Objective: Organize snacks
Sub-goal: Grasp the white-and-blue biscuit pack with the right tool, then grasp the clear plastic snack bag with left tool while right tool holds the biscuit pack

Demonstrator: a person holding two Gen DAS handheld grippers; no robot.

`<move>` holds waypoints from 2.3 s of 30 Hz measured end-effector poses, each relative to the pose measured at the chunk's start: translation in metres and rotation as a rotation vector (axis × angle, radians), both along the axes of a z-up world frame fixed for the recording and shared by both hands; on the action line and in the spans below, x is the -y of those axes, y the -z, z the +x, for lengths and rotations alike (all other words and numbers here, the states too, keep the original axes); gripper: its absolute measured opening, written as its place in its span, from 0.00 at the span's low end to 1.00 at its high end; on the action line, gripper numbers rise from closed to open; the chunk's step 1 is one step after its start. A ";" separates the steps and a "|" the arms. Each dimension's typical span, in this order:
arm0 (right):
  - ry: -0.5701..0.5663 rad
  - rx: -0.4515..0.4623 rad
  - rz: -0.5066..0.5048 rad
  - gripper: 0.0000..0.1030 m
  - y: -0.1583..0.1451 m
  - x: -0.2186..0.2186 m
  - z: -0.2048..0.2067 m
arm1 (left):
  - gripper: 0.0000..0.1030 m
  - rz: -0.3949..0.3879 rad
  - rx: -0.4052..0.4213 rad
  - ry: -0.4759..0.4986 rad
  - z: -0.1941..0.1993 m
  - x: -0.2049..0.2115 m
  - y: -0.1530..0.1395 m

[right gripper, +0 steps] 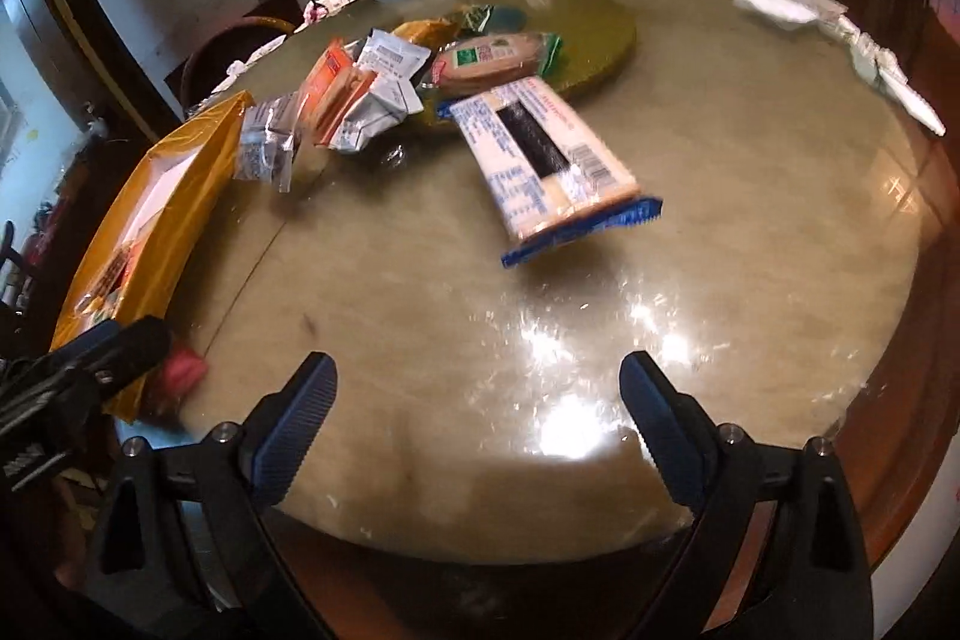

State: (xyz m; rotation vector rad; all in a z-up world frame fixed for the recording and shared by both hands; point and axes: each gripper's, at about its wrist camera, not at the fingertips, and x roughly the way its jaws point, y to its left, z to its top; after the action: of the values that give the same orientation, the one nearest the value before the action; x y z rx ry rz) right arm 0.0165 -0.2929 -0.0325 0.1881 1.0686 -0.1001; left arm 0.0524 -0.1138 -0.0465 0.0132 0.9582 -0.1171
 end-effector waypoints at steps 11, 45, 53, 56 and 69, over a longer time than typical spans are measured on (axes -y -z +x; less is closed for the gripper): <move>0.020 0.014 -0.138 0.94 0.002 0.013 -0.017 | 0.82 0.087 -0.043 0.052 0.008 0.020 0.035; -0.098 -0.037 -0.105 0.60 0.013 0.028 0.094 | 0.94 -0.279 -0.069 -0.131 0.098 -0.034 -0.019; -0.113 -0.009 -0.142 0.59 0.011 0.012 0.060 | 0.94 -0.291 -0.102 -0.231 0.153 -0.032 -0.019; -0.117 -0.005 -0.151 0.59 0.010 0.009 0.055 | 0.94 -0.249 -0.129 -0.287 0.176 -0.027 -0.010; -0.141 0.006 -0.133 0.59 0.007 0.011 0.036 | 0.43 -0.089 -0.218 -0.055 0.116 0.001 0.023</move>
State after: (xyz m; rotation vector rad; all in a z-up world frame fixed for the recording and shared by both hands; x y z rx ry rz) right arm 0.0524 -0.3038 -0.0394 -0.0073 1.0621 -0.0431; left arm 0.1685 -0.1144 -0.0695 -0.1095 1.1696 -0.1118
